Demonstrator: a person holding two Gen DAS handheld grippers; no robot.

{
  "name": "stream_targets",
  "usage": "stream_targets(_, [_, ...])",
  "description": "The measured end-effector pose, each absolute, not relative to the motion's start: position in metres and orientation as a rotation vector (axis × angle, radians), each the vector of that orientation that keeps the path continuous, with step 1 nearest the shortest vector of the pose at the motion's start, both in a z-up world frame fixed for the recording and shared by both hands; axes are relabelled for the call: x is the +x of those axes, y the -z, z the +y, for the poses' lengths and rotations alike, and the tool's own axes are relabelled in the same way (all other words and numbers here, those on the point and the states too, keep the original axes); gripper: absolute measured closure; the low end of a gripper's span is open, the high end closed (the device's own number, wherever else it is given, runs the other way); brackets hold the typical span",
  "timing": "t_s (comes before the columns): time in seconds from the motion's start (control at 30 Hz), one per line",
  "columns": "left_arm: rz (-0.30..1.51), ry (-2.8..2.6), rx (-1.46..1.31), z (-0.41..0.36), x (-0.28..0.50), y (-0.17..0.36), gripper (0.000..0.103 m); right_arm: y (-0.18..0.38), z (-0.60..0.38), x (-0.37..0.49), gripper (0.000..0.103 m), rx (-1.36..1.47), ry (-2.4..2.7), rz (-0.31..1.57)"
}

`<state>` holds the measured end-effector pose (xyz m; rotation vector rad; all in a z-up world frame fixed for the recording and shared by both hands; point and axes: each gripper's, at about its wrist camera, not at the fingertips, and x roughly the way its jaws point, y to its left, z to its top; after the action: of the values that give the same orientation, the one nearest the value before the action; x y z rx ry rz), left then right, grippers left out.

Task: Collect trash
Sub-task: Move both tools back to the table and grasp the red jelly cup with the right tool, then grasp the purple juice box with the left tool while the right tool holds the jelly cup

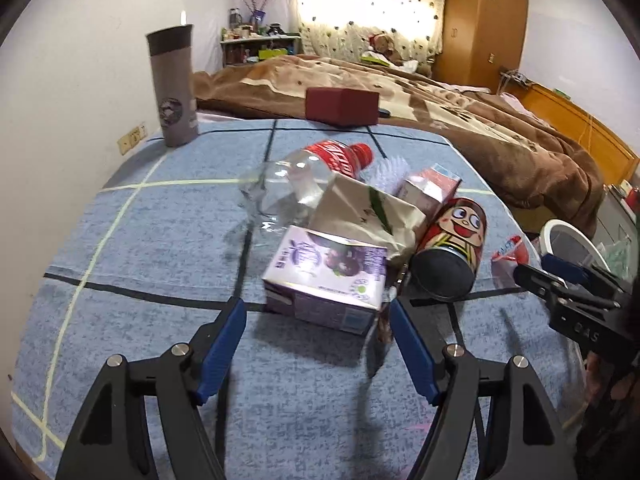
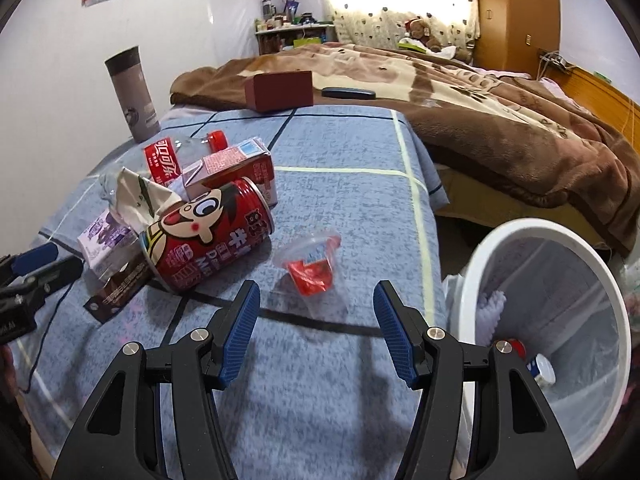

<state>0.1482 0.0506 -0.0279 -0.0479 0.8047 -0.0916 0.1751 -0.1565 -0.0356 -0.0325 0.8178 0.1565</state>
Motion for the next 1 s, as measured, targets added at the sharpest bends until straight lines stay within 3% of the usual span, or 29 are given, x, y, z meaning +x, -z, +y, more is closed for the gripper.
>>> stream_targets(0.23, [0.844,0.077,-0.041,0.055,0.161,0.04,0.027,0.039,-0.152,0.184,0.043,-0.04,-0.173,0.85])
stream_targets(0.37, [0.844,0.028,-0.07,0.073,0.159,0.04,0.027,0.039,-0.148,0.182,0.062,-0.053,-0.188,0.851])
stream_targets(0.47, [0.841,-0.011,-0.078,0.09,0.155,0.041,0.027,0.039,-0.145,0.181,0.07,-0.051,-0.207,0.852])
stream_targets(0.77, [0.831,-0.137,-0.125,0.135,0.149,0.042,0.027,0.039,-0.134,0.177,0.072,-0.045,-0.236,0.848])
stream_targets(1.0, [0.773,0.009,-0.178,0.119,0.15,0.03,0.025,0.037,-0.134,0.176,0.072,-0.013,-0.226,0.834])
